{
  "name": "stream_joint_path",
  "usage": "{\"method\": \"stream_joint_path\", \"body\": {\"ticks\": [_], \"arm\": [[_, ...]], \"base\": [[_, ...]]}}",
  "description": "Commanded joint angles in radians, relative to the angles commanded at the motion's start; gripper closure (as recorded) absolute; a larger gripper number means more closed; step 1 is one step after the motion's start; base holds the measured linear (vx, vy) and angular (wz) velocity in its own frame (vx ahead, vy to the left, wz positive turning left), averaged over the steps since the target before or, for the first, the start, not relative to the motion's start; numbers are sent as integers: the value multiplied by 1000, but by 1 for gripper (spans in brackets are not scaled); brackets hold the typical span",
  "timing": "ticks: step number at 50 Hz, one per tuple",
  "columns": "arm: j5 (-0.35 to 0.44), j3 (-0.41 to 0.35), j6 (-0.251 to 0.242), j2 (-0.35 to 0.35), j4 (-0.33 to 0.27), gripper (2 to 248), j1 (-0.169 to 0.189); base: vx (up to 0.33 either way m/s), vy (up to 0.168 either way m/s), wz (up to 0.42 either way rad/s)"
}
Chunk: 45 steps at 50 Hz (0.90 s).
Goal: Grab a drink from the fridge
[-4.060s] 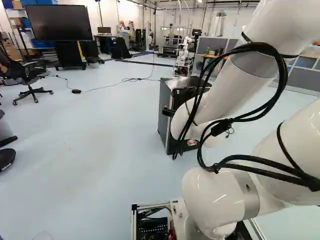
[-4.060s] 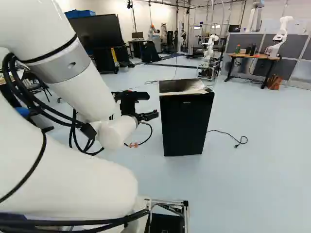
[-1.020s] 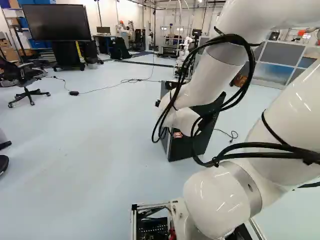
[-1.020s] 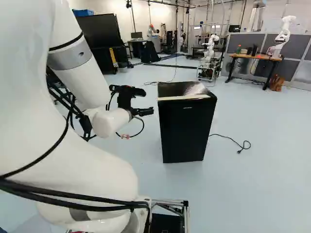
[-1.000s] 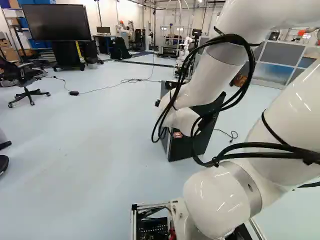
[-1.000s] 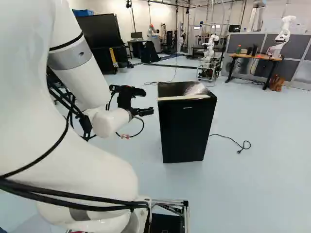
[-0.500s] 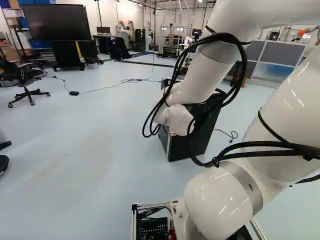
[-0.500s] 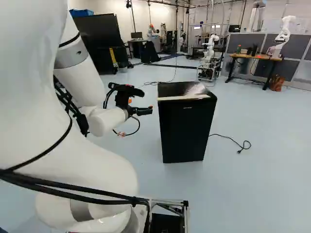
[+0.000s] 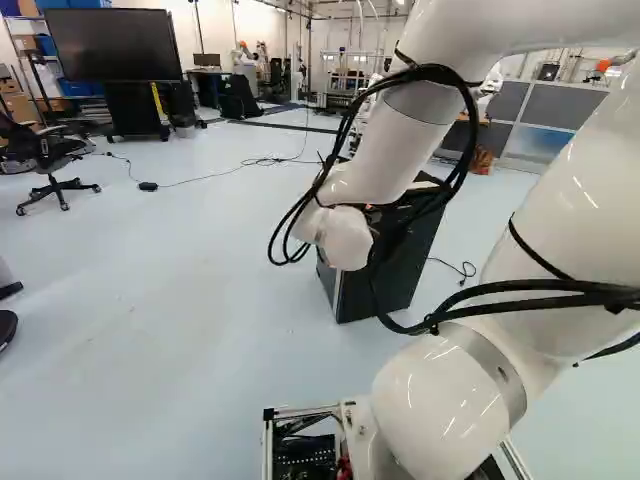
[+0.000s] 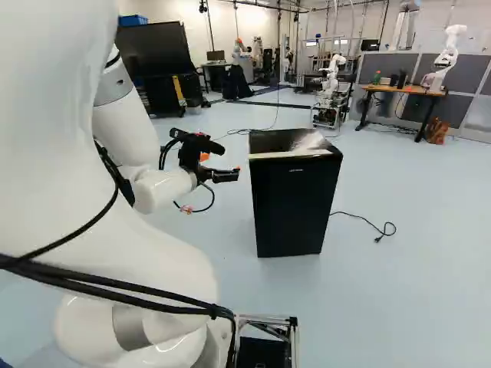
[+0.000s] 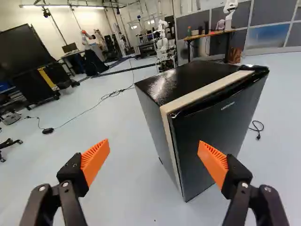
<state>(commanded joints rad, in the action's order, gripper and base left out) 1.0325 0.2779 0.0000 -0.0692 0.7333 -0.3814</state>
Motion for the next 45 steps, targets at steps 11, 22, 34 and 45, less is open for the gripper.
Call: {"method": "stream_joint_path", "body": {"ticks": [11, 22, 34, 45], "arm": [[25, 12, 0, 13, 80, 3, -35], [50, 24, 0, 25, 161, 3, -70], [77, 38, 0, 38, 248, 3, -108], [98, 54, 0, 60, 319, 3, -137]], "base": [[0, 0, 0], [0, 0, 0], [0, 0, 0], [0, 0, 0]]}}
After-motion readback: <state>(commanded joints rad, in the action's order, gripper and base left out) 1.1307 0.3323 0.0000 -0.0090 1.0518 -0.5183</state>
